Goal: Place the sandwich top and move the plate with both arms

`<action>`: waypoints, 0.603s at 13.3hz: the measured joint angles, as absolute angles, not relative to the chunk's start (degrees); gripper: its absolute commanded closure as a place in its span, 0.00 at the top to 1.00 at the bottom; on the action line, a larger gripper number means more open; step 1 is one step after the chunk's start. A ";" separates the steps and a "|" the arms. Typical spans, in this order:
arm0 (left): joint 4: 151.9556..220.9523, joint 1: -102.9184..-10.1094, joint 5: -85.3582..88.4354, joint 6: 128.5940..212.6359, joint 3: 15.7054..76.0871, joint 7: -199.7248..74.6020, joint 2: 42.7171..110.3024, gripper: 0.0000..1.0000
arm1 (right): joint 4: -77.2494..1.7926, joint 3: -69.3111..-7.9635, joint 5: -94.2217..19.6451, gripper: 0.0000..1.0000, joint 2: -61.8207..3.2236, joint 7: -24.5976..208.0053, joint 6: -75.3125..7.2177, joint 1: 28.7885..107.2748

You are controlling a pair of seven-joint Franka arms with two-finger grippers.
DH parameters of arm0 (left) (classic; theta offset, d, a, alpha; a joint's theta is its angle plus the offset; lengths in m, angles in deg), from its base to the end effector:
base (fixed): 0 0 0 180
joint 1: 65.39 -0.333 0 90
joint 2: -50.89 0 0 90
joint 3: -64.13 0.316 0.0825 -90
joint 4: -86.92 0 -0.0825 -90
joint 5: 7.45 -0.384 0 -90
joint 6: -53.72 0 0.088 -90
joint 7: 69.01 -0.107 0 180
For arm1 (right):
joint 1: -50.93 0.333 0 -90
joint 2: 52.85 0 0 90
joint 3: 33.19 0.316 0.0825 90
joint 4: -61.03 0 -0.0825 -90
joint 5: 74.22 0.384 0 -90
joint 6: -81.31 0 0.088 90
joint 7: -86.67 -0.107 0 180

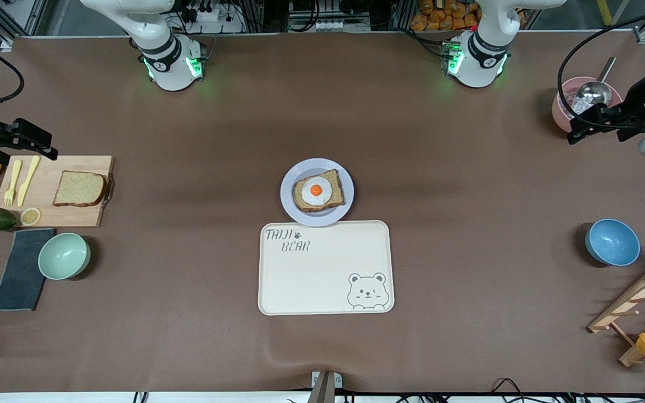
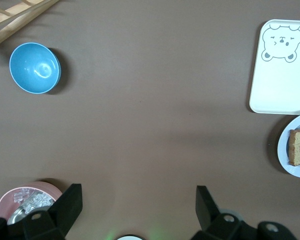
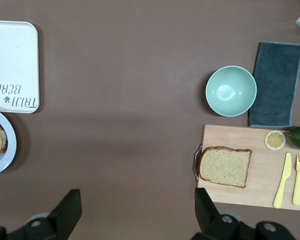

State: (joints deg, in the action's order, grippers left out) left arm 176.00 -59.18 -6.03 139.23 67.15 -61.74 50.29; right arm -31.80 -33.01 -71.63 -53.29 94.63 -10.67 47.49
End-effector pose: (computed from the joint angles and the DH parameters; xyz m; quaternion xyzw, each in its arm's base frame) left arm 0.5422 -0.0329 0.6311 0.9990 0.0349 -0.0270 0.0102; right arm 0.5538 -0.0268 0.6085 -0.9989 -0.0401 0.0014 0.0228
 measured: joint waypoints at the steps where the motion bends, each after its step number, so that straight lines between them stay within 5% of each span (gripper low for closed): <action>1: 176.01 -59.18 -6.03 139.23 67.11 -61.74 50.36 1.00 | -31.80 -33.03 -71.64 1.00 -53.08 94.62 -10.65 47.48; 8: 176.35 -59.18 -6.03 139.38 66.63 -61.70 50.49 1.00 | -31.80 -33.14 -71.68 1.00 -52.55 94.62 -10.64 47.48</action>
State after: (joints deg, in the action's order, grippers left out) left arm 176.35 -59.18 -6.03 139.38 66.63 -61.70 50.49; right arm -31.80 -33.14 -71.68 -52.55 94.62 -10.64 47.48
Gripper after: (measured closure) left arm 0.000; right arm 0.000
